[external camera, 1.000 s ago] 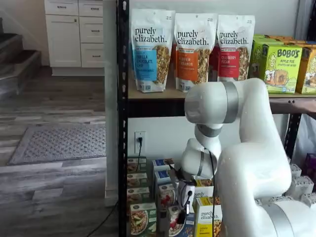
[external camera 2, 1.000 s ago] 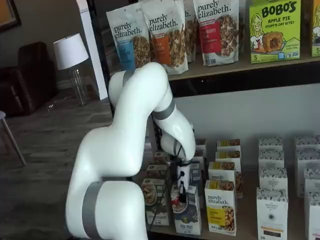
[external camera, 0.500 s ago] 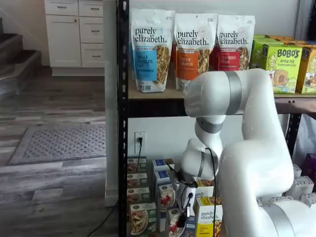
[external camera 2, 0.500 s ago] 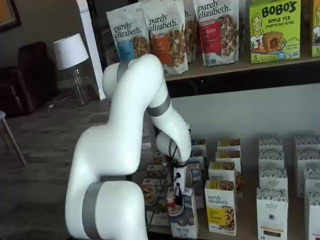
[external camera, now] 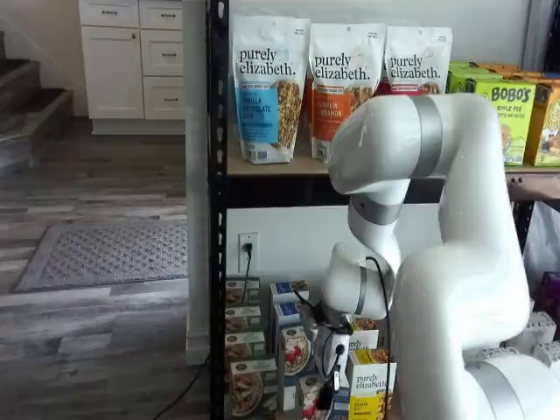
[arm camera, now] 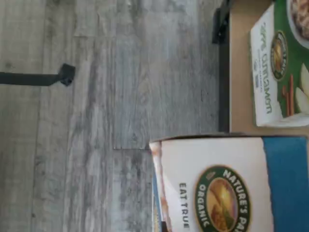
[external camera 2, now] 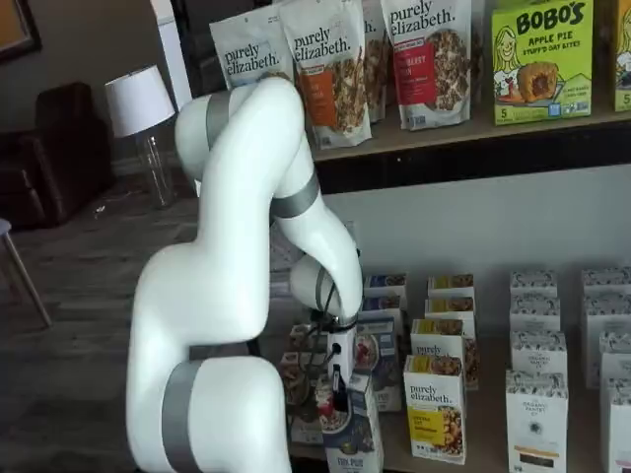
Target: Pick up the blue and white box that is on the bottom shelf, the second box from the left
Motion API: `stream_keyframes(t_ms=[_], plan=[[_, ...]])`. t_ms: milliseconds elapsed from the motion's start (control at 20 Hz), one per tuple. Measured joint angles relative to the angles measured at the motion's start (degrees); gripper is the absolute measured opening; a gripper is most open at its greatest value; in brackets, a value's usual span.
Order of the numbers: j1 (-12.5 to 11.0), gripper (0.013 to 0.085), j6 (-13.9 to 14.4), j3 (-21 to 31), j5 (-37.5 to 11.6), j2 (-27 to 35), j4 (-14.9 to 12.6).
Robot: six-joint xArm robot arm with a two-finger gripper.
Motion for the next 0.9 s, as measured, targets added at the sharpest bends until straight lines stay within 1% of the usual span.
stream_keyframes(t_ms=[200,350,450,600,800,900], plan=[[1.24,0.045,0.92,5.21,-0.53,-4.69,0.26],[1.94,0.045,1.41,8.11,-0.28,-7.74,0.49],[2.38,0.045,2.37,10.29,0.03,-10.16,-0.01],[2.85,0.045,3.67,13.0,0.77,-13.52,-0.79],[3.36,0.045,4.03,15.81,1.59,-17.61,-0.43],[3.49,0.045,4.52,16.93,1.92,-19.48,-0.68]])
